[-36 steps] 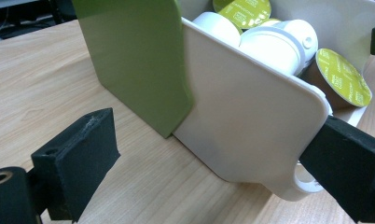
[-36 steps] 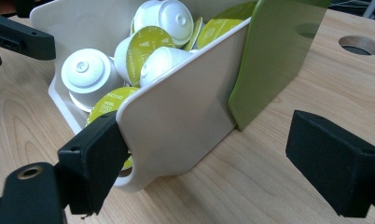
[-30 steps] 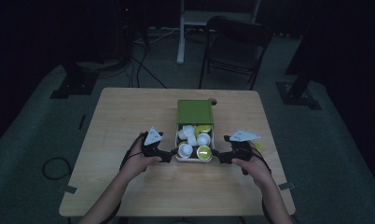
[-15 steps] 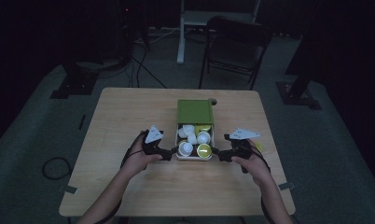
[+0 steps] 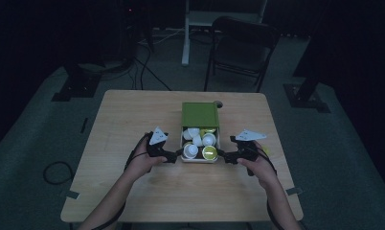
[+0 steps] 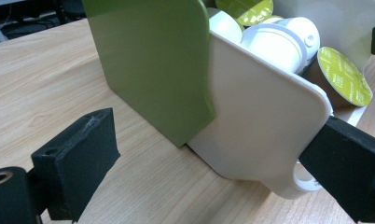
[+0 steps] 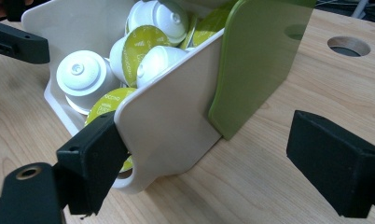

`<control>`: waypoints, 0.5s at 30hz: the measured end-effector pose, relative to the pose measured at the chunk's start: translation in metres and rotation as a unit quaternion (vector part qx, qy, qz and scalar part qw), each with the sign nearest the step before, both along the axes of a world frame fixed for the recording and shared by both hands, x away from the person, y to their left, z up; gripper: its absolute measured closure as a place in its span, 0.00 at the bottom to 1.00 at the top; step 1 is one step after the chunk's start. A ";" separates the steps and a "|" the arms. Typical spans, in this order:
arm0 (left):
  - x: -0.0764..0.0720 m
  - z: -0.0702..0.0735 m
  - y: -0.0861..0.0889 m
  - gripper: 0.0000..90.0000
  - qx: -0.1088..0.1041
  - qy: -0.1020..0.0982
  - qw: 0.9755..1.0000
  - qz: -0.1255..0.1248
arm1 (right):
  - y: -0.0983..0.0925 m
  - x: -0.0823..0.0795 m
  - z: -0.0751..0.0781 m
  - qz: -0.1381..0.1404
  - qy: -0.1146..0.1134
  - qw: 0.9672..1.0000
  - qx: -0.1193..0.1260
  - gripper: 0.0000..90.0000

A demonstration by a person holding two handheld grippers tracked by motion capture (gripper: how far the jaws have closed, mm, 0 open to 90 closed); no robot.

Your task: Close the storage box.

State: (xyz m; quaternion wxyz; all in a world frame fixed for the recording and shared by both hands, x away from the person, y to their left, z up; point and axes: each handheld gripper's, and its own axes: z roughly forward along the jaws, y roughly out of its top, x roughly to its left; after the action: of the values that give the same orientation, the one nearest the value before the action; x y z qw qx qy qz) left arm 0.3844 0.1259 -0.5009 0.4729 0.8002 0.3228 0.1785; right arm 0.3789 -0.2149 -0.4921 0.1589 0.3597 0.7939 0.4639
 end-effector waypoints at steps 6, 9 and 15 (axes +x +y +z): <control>0.002 0.001 0.000 0.06 -0.004 0.001 1.000 0.003 | -0.001 0.004 0.001 -0.004 0.000 1.000 0.004 0.14; 0.003 0.002 -0.001 0.06 -0.002 0.000 1.000 0.002 | -0.001 0.005 0.001 -0.006 0.001 1.000 0.005 0.14; 0.005 0.003 -0.001 0.06 -0.001 -0.001 1.000 0.003 | -0.001 0.008 0.001 -0.010 0.003 1.000 0.011 0.14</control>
State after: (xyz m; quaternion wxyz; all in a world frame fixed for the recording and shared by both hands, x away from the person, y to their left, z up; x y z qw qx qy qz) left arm 0.3895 0.1252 -0.4982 0.4737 0.7986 0.3248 0.1797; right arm 0.3865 -0.2161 -0.4914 0.1573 0.3711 0.7855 0.4696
